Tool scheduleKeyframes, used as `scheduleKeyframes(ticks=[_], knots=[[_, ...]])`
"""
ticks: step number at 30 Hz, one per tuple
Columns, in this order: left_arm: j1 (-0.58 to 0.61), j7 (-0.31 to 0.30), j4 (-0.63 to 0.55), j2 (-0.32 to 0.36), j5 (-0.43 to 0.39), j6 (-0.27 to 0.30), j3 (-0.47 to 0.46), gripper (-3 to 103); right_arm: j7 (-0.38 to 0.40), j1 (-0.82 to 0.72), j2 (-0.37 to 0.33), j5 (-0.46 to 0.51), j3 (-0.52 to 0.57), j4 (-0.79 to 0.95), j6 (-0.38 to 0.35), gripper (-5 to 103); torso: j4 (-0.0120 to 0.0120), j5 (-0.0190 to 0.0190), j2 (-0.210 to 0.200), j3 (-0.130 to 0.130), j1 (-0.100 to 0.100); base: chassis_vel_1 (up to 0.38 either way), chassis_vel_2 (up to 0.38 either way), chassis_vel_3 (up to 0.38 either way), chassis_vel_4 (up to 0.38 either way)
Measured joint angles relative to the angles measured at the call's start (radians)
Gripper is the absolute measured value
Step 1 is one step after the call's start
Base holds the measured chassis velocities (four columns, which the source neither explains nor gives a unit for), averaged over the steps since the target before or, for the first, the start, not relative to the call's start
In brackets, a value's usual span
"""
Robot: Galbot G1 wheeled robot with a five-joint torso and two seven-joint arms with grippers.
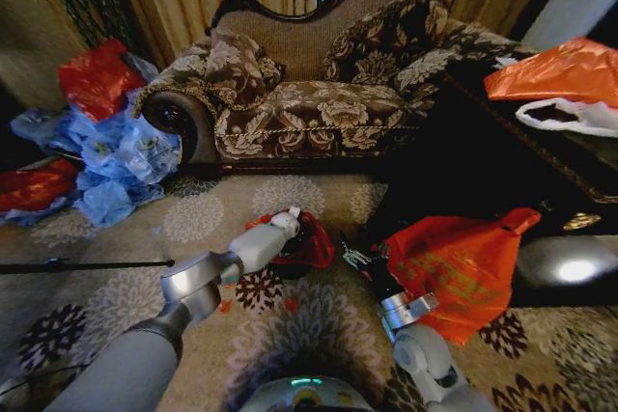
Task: Place a garbage bag over the trash bin.
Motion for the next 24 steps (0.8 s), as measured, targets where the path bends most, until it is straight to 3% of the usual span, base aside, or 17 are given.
scheduleKeyframes(ticks=[7,11,18,24], knots=[[0.037,-0.036,-0.064,0.069,-0.026,0.025,0.006,0,0.000,0.003,-0.001,0.002,-0.002,0.000,0.000,100,0.0003,-0.0001,0.000,0.000,0.000,0.000,0.000,0.000,0.000],[0.040,-0.092,-0.075,0.085,-0.070,0.027,-0.010,0,0.000,0.002,-0.001,0.002,-0.004,-0.001,0.000,100,0.0002,0.0000,0.000,0.000,0.000,0.000,0.000,0.000,0.000],[0.069,-0.128,-0.105,0.086,-0.116,0.043,-0.021,0,0.001,0.008,0.005,0.002,-0.008,-0.006,0.000,100,0.0005,0.0011,0.001,-0.001,0.000,0.000,0.000,0.000,0.000],[0.102,-0.181,-0.191,0.108,-0.173,0.056,0.011,0,0.001,0.023,-0.007,0.015,0.002,-0.019,0.001,100,0.0006,0.0004,0.001,-0.001,-0.001,0.000,0.000,0.000,0.000]])
